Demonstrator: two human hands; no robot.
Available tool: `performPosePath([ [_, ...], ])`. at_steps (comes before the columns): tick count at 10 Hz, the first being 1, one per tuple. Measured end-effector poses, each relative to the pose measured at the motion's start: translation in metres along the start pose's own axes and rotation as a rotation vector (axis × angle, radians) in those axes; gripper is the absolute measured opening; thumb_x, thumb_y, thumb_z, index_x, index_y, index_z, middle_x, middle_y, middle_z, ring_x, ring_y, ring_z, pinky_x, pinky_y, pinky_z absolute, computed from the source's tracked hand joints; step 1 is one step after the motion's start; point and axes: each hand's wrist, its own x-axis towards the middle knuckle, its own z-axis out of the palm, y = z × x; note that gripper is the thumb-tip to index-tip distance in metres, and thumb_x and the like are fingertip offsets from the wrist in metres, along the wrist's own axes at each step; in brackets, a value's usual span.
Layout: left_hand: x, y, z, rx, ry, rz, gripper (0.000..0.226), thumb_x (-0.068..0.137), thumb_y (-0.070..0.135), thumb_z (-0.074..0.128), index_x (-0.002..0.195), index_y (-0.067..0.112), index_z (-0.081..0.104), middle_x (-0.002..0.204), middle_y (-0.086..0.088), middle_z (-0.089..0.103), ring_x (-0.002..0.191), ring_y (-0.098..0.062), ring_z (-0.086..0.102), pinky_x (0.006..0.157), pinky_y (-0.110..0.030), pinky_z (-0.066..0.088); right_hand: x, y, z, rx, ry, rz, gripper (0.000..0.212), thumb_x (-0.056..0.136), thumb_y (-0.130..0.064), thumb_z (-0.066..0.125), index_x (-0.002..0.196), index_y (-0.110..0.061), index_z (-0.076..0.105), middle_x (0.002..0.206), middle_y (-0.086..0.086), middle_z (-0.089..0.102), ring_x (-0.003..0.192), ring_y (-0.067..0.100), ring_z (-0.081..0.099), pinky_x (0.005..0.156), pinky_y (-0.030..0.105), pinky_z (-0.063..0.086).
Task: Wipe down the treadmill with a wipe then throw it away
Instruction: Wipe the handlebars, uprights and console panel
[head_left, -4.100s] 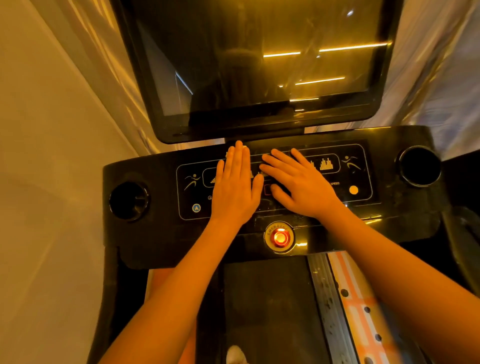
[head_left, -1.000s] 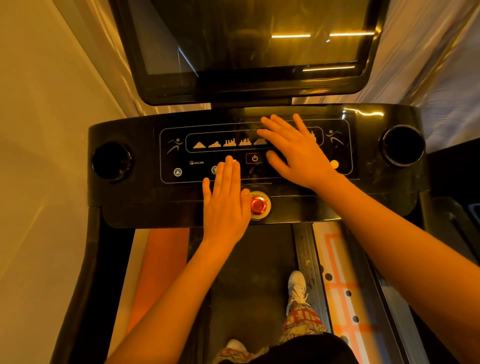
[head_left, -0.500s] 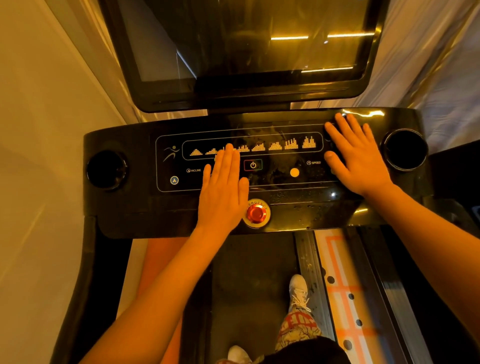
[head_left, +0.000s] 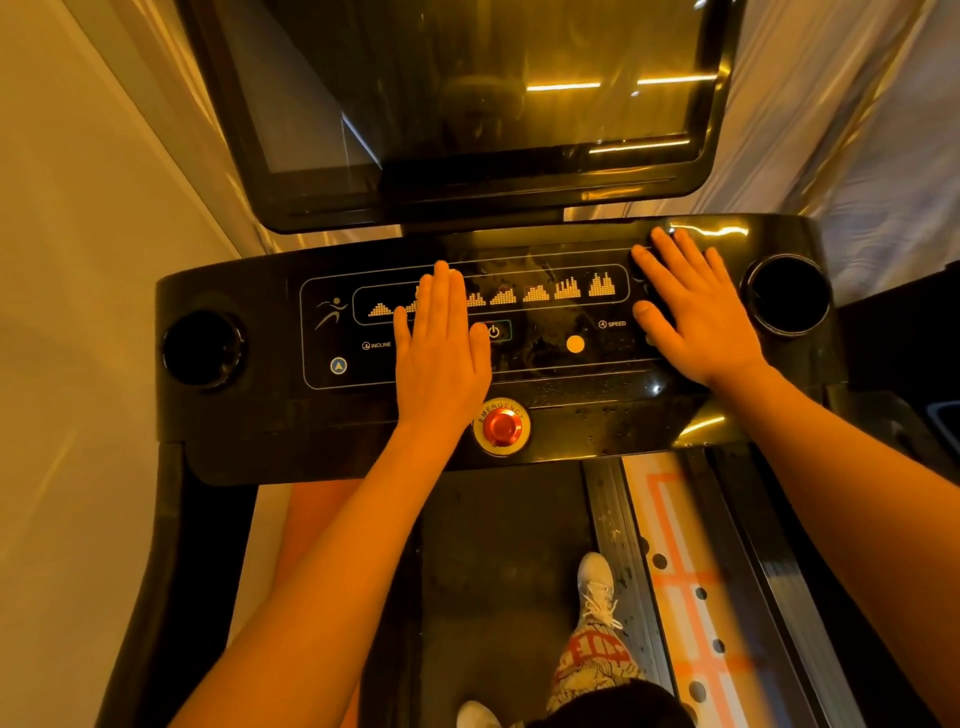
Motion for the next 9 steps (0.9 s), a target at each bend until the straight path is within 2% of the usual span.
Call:
performPosePath([
  [2,0.035,0.003,-0.003,-0.037,0.024,-0.011,0.061,0.11,0.038,0.023,0.164,0.014,0.008,0.172,-0.007,0.003,0.158,-0.024,0.002,0.126,-0.049,0.004,0.0,-0.001,0.0,0.007,0.002,0.001,0.064,0.105,-0.054,0.028,0.163,-0.028,0.021,0.172,0.0,0.011,0.159,0.02,0.0,0.128,0.047,-0.001],
  [4,0.008,-0.003,0.001,0.001,0.02,0.018,0.064,0.106,0.043,0.014,0.164,0.016,0.008,0.172,-0.006,0.003,0.158,-0.024,0.002,0.124,-0.046,0.0,0.0,0.0,0.0,0.013,0.008,0.006,0.064,0.105,-0.054,0.028,0.163,-0.029,0.021,0.172,0.0,0.011,0.159,0.019,0.0,0.128,0.047,-0.001],
  [6,0.045,-0.001,-0.008,-0.034,0.0,0.008,0.06,0.11,0.037,0.025,0.164,0.015,0.009,0.172,-0.006,0.005,0.158,-0.024,0.002,0.126,-0.05,0.002,0.0,-0.002,-0.001,0.016,0.007,0.012,0.064,0.105,-0.054,0.028,0.163,-0.029,0.021,0.172,-0.001,0.011,0.159,0.019,0.0,0.128,0.046,-0.001],
  [7,0.043,-0.003,-0.008,-0.046,0.008,0.022,0.061,0.11,0.037,0.025,0.164,0.015,0.01,0.172,-0.006,0.006,0.158,-0.024,0.003,0.127,-0.051,0.006,0.0,-0.001,0.0,0.015,0.005,0.006,0.064,0.105,-0.055,0.028,0.163,-0.029,0.021,0.172,0.0,0.011,0.159,0.019,0.0,0.128,0.047,-0.001],
  [9,-0.02,-0.005,0.002,-0.017,-0.01,0.026,0.065,0.105,0.044,0.013,0.164,0.018,0.007,0.172,-0.004,0.003,0.158,-0.022,0.002,0.125,-0.047,0.003,0.0,-0.002,0.0,0.025,0.015,0.01,0.063,0.105,-0.053,0.031,0.163,-0.029,0.023,0.172,-0.001,0.012,0.159,0.019,0.001,0.128,0.046,0.0],
])
